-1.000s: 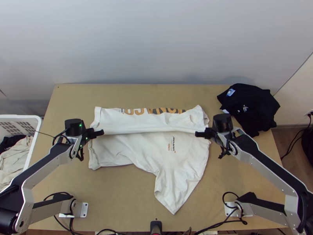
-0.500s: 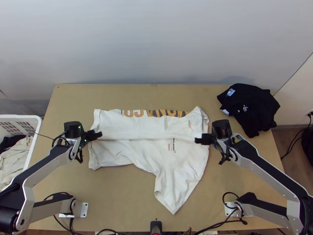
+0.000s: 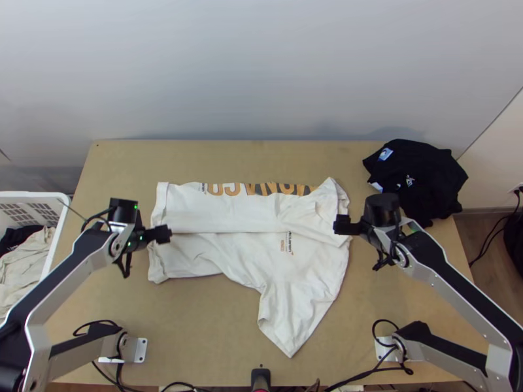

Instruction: Fold the t-shirt

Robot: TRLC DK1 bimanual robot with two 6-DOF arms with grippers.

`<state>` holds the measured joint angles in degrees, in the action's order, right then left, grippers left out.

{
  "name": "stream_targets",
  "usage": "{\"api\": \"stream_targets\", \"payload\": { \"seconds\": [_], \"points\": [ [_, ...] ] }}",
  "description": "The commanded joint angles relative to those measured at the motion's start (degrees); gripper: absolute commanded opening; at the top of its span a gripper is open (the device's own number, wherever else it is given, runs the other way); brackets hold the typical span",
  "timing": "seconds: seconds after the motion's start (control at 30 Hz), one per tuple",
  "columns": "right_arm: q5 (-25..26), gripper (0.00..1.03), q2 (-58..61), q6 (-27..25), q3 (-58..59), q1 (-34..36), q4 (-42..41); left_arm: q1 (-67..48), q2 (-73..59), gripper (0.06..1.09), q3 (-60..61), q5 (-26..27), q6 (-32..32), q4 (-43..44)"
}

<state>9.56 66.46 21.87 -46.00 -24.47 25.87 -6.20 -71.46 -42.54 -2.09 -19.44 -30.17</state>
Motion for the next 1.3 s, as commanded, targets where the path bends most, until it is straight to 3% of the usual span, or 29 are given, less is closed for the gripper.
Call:
{"api": "stream_targets", "payload": {
  "seconds": [0.0, 0.33, 0.5, 0.6, 0.73, 0.83, 0.97, 1.27],
  "points": [
    [-0.3, 0.97, -3.1, 0.5, -1.2, 0.7, 3.3, -2.1, 9.3, 1.02, 4.0, 1.6, 2.7, -9.2],
    [-7.3, 0.97, -7.2, 2.2, -2.6, -2.7, 12.3, -4.9, 12.6, 1.02, 9.8, 1.6, 1.6, -11.3],
    [-10.4, 0.97, -8.4, 3.3, -3.8, -3.0, 14.8, -5.1, 11.5, 0.94, 11.6, 1.3, 1.1, -9.6],
    [-12.2, 0.97, -8.6, 3.4, -3.8, -4.0, 16.2, -5.6, 11.1, 0.73, 12.0, 0.9, 0.3, -8.6],
    [-14.5, 0.97, -8.6, 3.4, -3.7, -6.1, 18.0, -6.3, 11.1, 0.31, 12.4, -0.1, 0.1, -7.2],
    [-18.7, 0.97, -8.4, 3.6, -3.8, -8.0, 20.4, -6.5, 11.0, 0.1, 12.5, -0.3, -0.2, -6.7],
    [-23.1, 0.96, -7.8, 3.6, -2.8, -11.4, 23.1, -6.5, 11.2, 0.1, 12.0, -1.3, -1.1, -6.5],
    [-27.0, 0.96, -6.5, 2.0, 0.9, -19.9, 26.7, -6.5, 11.4, 0.1, 9.6, -4.9, -1.3, -4.9]
  ]
}}
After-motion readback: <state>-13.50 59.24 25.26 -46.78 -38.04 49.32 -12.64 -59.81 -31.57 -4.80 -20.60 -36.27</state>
